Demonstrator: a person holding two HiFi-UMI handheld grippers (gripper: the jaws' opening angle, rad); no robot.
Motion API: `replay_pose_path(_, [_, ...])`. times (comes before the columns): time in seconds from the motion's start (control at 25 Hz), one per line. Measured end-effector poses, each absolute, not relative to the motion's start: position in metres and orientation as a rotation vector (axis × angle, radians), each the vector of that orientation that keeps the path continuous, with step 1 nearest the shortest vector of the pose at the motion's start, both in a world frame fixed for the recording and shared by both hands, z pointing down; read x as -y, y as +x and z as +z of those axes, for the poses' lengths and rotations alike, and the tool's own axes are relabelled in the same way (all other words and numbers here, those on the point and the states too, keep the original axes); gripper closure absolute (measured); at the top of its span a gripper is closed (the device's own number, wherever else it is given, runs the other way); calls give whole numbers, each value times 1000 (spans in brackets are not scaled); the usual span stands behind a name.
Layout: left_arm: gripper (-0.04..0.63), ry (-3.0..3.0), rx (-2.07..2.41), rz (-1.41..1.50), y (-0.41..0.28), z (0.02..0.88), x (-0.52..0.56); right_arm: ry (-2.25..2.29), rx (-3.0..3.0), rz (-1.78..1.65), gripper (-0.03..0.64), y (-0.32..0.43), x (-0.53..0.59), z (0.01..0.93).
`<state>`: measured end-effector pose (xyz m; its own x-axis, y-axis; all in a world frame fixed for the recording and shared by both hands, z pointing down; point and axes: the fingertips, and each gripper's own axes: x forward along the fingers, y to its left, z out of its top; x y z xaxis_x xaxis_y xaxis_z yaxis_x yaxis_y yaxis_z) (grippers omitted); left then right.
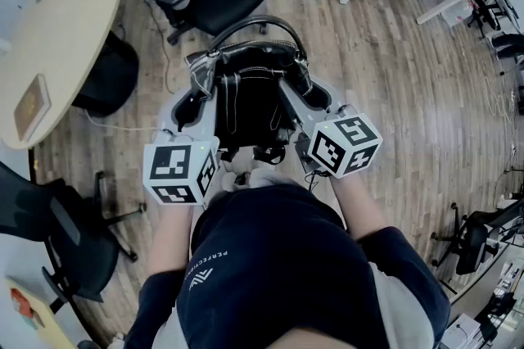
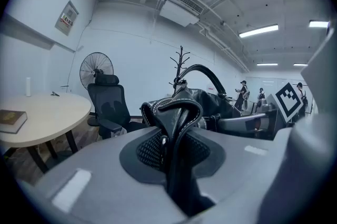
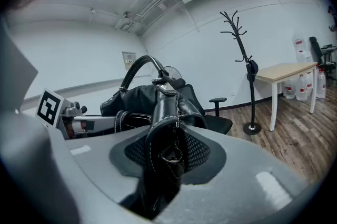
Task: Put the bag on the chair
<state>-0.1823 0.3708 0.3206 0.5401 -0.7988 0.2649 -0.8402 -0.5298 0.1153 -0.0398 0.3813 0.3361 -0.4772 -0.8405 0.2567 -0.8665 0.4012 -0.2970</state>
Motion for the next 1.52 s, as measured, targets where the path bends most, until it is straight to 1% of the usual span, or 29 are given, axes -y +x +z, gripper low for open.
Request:
replay_pose_path(0.48, [508, 2485, 1412, 320, -130, 342, -350, 1502, 2584, 707, 483, 12, -359, 356])
replay_pose_path(0.88, [508, 2485, 1432, 336, -90, 342, -330, 1493, 2599, 700, 483, 53, -339, 356])
replay_pose_path(1.24, [508, 2487, 1411, 331, -74, 342, -310, 1511, 2585, 693, 483, 69, -321, 354])
replay_pose_path(1.52, [508, 2482, 1407, 335, -74, 346, -285, 1515, 2576, 708, 483, 69, -296, 357])
